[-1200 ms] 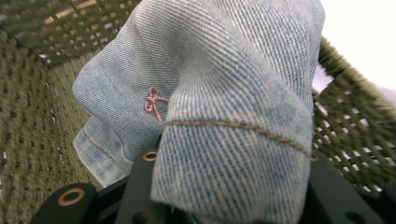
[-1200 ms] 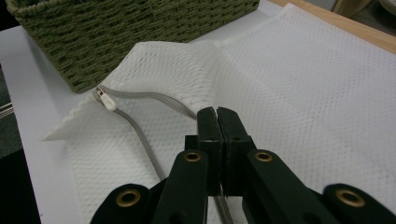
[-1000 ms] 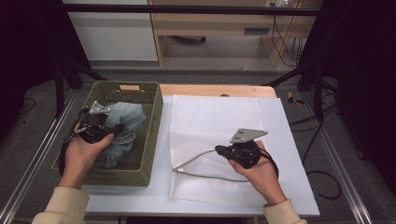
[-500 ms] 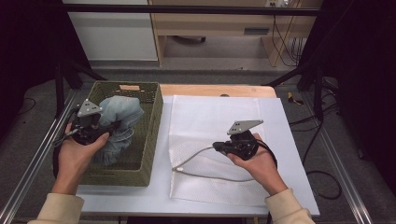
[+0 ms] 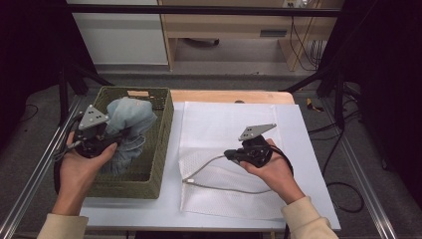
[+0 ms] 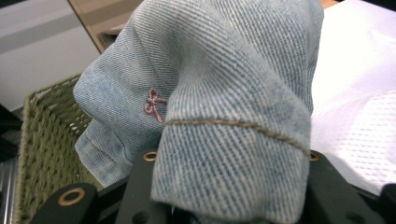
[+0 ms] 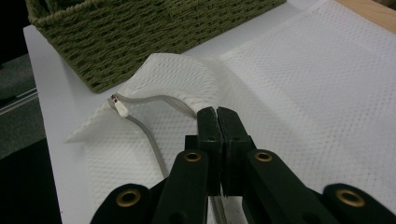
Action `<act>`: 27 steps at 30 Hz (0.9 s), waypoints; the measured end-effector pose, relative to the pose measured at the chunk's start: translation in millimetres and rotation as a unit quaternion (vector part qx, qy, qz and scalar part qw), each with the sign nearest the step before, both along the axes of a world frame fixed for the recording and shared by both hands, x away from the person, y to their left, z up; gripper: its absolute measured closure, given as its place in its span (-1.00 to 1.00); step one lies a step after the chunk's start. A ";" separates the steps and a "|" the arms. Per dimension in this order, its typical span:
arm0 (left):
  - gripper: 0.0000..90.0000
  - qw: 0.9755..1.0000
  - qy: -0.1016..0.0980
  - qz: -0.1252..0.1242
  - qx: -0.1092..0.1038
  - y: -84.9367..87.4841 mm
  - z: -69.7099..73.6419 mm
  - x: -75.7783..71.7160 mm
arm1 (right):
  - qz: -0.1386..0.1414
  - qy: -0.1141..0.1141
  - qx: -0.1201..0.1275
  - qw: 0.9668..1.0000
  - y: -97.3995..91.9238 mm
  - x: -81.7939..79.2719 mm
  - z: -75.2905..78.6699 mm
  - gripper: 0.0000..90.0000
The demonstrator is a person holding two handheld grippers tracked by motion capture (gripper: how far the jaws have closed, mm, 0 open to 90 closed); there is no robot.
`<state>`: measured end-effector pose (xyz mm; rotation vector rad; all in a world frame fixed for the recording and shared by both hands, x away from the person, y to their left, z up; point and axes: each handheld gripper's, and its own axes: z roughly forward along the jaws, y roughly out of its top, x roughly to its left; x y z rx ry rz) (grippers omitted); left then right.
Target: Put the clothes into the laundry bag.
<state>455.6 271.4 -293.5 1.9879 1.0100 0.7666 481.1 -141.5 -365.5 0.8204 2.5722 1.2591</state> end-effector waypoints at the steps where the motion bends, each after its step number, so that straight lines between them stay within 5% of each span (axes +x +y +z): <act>1: 0.40 1.000 -0.004 -0.003 0.003 -1.6 1.4 -1.2 | 0.000 0.002 0.002 1.000 0.4 0.1 -0.6 0.98; 6: 0.40 1.000 -0.017 -0.008 0.001 -6.0 6.8 -5.8 | -0.001 0.007 0.009 1.000 -1.2 0.8 -4.6 0.98; 27: 0.40 0.999 -0.018 -0.041 -0.010 -22.1 11.0 -13.5 | -0.006 0.009 0.020 1.000 -2.9 0.7 -2.1 0.98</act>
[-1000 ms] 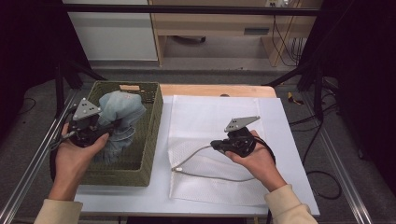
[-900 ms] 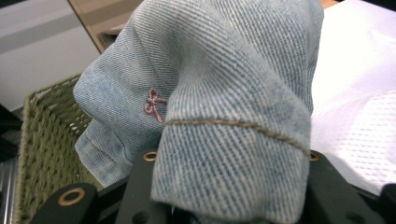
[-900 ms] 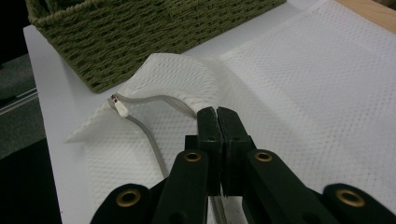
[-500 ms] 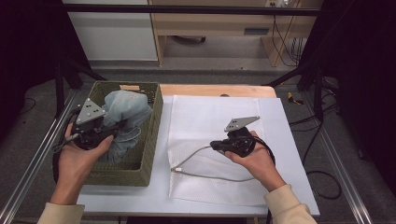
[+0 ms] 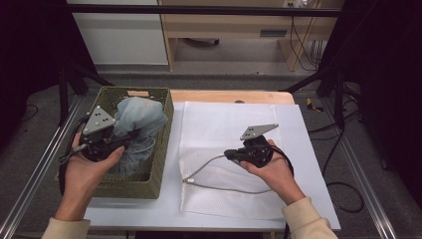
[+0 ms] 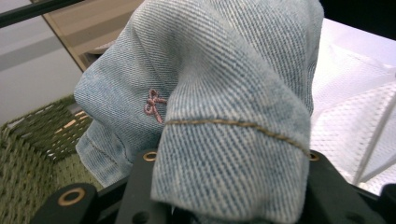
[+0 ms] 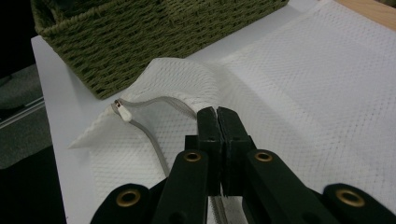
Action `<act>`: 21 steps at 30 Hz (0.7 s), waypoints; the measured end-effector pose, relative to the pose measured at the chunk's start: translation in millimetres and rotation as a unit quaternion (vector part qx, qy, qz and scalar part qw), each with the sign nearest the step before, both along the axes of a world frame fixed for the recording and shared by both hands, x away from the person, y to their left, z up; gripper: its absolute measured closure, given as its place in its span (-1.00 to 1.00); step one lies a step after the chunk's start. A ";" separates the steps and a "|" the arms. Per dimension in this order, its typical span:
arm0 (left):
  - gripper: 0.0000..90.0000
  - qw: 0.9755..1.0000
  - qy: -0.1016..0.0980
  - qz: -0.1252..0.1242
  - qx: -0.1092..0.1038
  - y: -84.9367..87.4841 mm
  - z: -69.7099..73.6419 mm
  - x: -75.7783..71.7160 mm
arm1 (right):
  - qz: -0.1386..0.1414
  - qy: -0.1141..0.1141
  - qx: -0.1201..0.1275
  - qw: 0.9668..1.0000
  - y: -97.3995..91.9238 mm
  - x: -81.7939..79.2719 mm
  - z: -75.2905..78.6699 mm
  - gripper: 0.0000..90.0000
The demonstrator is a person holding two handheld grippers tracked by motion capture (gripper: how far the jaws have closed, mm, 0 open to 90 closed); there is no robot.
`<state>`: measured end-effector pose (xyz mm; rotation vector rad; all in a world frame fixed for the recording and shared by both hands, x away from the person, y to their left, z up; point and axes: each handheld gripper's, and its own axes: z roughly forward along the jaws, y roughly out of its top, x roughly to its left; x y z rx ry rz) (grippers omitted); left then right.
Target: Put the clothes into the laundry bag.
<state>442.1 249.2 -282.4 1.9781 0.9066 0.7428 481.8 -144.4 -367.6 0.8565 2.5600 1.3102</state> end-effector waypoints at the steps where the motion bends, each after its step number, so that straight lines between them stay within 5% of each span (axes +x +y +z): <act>1: 0.40 1.000 -0.003 -0.002 0.001 -1.5 0.9 -0.8 | 0.000 0.000 0.002 1.000 0.3 0.7 -0.6 0.98; 16: 0.40 0.999 -0.022 -0.031 0.017 -31.8 19.9 0.2 | -0.005 0.011 0.001 1.000 -0.8 8.5 -2.5 0.98; 21: 0.40 0.999 -0.021 -0.040 0.018 -40.3 21.1 1.8 | -0.012 0.035 0.003 0.999 -3.8 19.8 -8.7 0.98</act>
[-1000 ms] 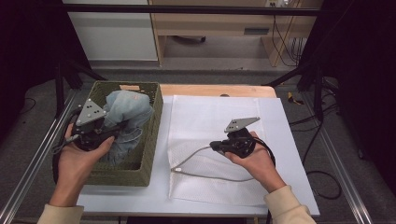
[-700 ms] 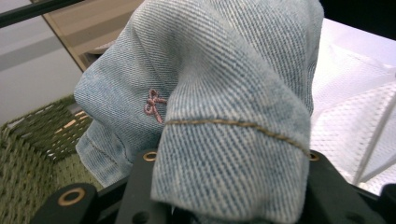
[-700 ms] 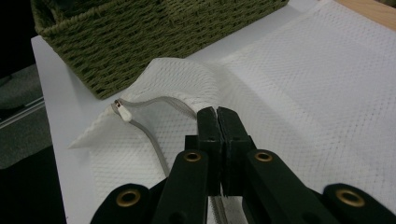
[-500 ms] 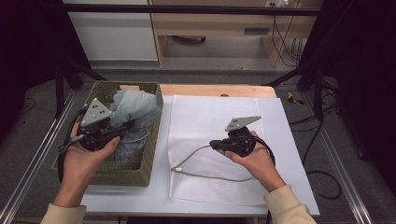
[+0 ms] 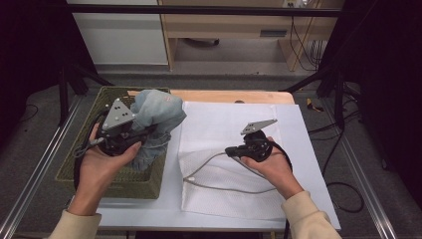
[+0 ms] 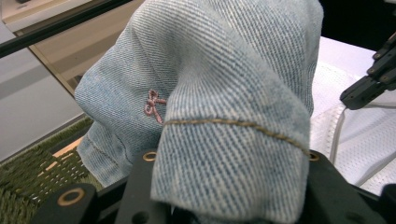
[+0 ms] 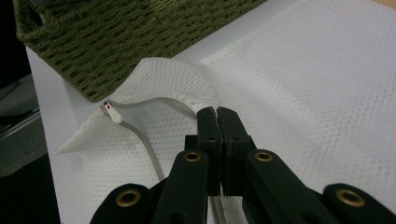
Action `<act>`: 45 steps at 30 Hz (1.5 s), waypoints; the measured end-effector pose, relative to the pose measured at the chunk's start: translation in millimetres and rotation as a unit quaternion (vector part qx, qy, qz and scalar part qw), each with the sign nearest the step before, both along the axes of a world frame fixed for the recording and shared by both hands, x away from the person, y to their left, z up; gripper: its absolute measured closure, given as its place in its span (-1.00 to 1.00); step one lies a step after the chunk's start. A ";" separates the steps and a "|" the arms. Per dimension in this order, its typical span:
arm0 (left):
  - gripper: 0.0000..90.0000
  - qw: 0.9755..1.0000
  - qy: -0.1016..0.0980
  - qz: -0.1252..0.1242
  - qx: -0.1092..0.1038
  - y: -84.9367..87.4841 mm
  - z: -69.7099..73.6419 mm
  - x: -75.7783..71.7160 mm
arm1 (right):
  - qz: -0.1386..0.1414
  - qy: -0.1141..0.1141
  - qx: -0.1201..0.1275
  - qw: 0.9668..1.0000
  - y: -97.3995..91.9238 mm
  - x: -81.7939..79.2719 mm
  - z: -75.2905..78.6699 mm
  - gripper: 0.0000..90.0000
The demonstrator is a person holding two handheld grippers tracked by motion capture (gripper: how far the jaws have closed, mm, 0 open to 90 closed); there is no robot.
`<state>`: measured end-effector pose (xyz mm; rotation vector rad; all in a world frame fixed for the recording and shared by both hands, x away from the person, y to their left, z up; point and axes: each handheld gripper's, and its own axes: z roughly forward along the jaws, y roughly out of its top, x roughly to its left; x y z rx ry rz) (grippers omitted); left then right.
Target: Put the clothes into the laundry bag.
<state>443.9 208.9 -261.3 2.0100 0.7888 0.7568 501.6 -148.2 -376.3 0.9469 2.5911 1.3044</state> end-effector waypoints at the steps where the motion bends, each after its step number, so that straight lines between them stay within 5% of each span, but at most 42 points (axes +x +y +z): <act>1: 0.40 1.000 -0.002 -0.006 -0.001 -3.5 0.5 -1.7 | -0.001 0.002 0.002 1.000 -0.4 1.3 -0.5 0.98; 14: 0.39 0.999 -0.018 -0.042 0.002 -36.6 9.1 -23.7 | -0.004 0.013 0.020 1.000 -5.8 0.9 4.2 0.98; 20: 0.39 0.997 -0.020 -0.079 0.005 -55.3 10.2 -35.6 | -0.002 0.009 0.020 1.000 -4.5 -2.0 5.1 0.98; 45: 0.39 0.989 0.011 -0.147 0.028 -107.6 -23.9 -47.0 | -0.016 -0.003 0.024 1.000 -10.7 1.2 3.2 0.98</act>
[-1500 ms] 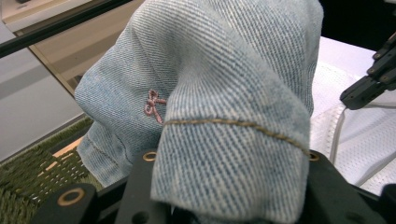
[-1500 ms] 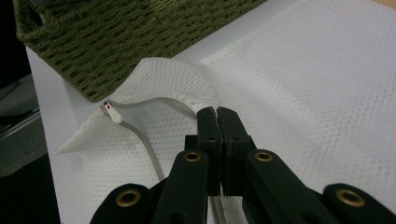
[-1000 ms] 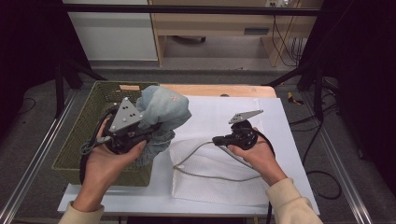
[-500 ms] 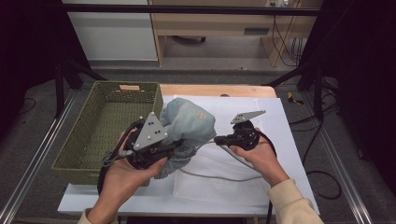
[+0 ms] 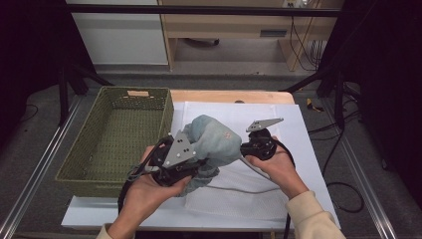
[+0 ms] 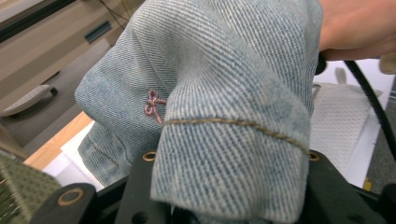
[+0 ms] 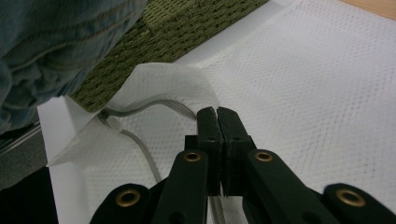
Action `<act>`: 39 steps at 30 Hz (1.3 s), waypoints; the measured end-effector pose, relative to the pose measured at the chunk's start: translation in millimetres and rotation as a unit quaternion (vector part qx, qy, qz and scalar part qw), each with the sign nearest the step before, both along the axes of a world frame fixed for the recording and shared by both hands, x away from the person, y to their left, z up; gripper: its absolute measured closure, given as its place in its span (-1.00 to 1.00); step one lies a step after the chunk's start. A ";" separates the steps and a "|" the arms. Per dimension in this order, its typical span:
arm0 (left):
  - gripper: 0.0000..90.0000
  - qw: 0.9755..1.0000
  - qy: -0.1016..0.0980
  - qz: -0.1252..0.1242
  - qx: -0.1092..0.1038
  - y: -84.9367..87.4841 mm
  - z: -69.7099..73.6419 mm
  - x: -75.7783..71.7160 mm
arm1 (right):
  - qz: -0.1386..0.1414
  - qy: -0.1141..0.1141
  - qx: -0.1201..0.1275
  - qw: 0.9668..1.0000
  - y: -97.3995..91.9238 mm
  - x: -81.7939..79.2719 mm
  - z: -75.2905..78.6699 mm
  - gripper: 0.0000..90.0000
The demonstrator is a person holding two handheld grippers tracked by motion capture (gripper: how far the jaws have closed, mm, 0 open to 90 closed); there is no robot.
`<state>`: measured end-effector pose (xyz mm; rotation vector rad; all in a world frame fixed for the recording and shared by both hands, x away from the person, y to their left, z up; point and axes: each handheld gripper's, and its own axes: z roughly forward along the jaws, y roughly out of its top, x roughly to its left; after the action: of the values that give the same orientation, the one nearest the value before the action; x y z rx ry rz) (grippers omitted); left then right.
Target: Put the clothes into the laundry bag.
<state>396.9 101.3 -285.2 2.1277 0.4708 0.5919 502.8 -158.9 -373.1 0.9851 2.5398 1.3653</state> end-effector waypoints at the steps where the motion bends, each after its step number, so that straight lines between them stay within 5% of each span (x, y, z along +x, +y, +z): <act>1: 0.39 1.000 -0.002 -0.003 0.004 -1.8 -0.5 -1.4 | 0.000 0.000 0.001 1.000 -0.5 0.7 -0.3 0.98; 4: 0.39 1.000 -0.008 -0.006 0.015 -5.9 -2.8 -4.3 | -0.004 0.003 0.007 1.000 -3.3 0.1 0.5 0.98; 14: 0.39 1.000 0.017 -0.019 0.008 -15.8 -14.2 -0.5 | -0.001 0.001 0.010 1.000 -4.9 4.1 -2.3 0.98; 39: 0.38 0.998 0.030 -0.059 0.005 -41.3 -26.9 -10.2 | 0.000 -0.013 0.018 1.000 -9.1 -0.5 0.3 0.98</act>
<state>386.7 60.0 -312.1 2.1718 0.3741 0.4654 502.3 -168.1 -372.8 0.9672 2.5049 1.4201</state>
